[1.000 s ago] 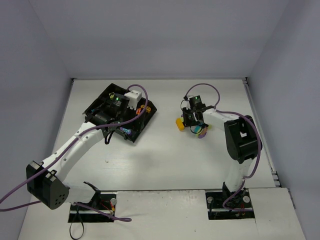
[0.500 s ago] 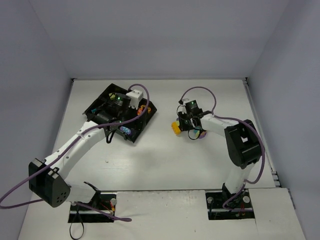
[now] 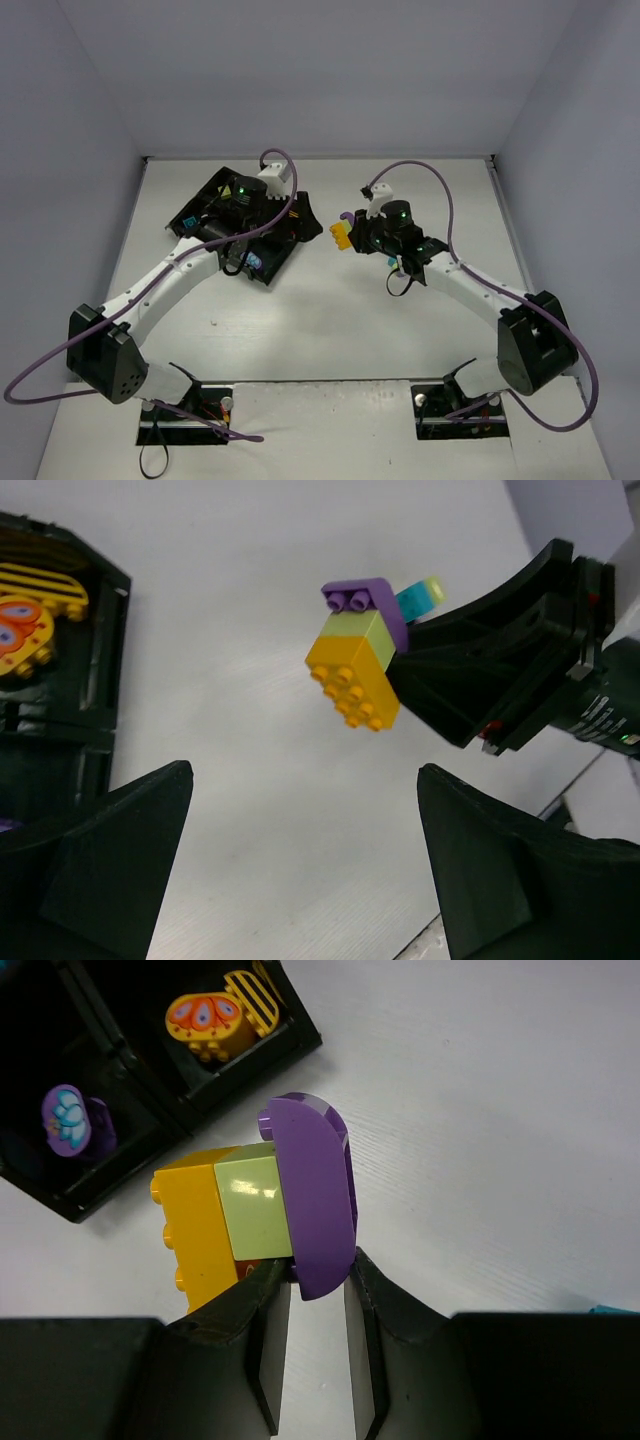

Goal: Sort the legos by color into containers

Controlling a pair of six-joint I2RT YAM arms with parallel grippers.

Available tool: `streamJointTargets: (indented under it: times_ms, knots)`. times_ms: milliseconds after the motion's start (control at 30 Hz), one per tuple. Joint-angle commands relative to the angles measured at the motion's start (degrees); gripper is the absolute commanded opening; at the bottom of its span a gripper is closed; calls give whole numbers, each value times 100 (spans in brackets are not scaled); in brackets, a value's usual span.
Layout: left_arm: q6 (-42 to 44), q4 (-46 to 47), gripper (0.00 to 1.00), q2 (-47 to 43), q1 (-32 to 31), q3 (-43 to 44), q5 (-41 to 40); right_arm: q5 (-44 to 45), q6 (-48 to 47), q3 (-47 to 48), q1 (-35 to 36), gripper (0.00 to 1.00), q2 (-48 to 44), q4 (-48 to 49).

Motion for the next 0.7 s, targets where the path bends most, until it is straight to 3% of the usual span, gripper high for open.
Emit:
streamJointTargets:
  times_ms: [0, 500, 667]
  knots:
    - [-626, 1231, 87, -16, -33, 87, 586, -298, 84, -62, 1, 0, -511, 889]
    - [-777, 2110, 86, 529, -191, 315, 1194, -624, 321, -220, 1, 0, -1179, 1443]
    - [-750, 2242, 74, 573, -262, 263, 1212, -650, 356, -229, 1, 0, -1206, 1479]
